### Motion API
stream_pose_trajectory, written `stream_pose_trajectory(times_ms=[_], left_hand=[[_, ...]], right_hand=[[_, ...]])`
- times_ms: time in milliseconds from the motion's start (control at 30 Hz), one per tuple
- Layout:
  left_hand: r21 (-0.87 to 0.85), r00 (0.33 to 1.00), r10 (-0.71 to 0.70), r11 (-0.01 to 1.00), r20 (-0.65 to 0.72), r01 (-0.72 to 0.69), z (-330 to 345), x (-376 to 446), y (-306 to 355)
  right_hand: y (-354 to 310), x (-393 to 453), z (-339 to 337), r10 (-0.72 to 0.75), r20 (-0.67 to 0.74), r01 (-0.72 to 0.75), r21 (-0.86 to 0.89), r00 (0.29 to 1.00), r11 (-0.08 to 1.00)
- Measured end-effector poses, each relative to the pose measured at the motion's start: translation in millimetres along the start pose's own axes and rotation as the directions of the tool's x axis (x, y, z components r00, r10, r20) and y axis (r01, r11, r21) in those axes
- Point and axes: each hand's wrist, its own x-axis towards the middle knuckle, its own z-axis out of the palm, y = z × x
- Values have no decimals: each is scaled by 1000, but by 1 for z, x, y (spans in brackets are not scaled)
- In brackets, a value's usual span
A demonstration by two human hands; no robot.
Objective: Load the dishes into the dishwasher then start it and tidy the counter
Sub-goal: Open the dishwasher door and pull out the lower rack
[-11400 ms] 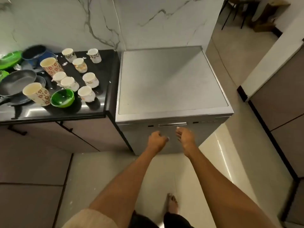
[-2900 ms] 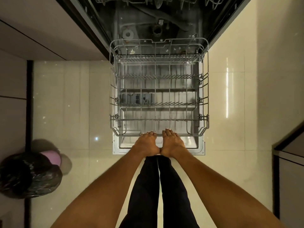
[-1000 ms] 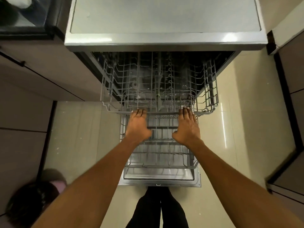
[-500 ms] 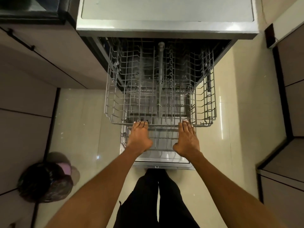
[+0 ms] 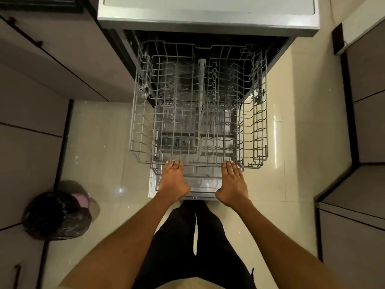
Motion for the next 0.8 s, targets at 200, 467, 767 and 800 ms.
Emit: stream_pose_trajectory(times_ms=[200, 467, 767, 800], left_hand=[[13, 999, -5, 1000, 47, 5, 1, -9, -3], [0, 999, 2, 1000, 54, -2, 16, -24, 0], [13, 997, 18, 1000, 74, -19, 15, -23, -3], [11, 997, 26, 1000, 79, -27, 14, -21, -4]], right_hand=[[-7, -7, 6, 20, 11, -20, 17, 1000, 1000], [-3, -23, 14, 9, 34, -9, 0, 999, 1000], [-6, -20, 13, 31, 46, -31, 1, 998, 1000], [-6, -19, 12, 31, 50, -31, -5, 998, 1000]])
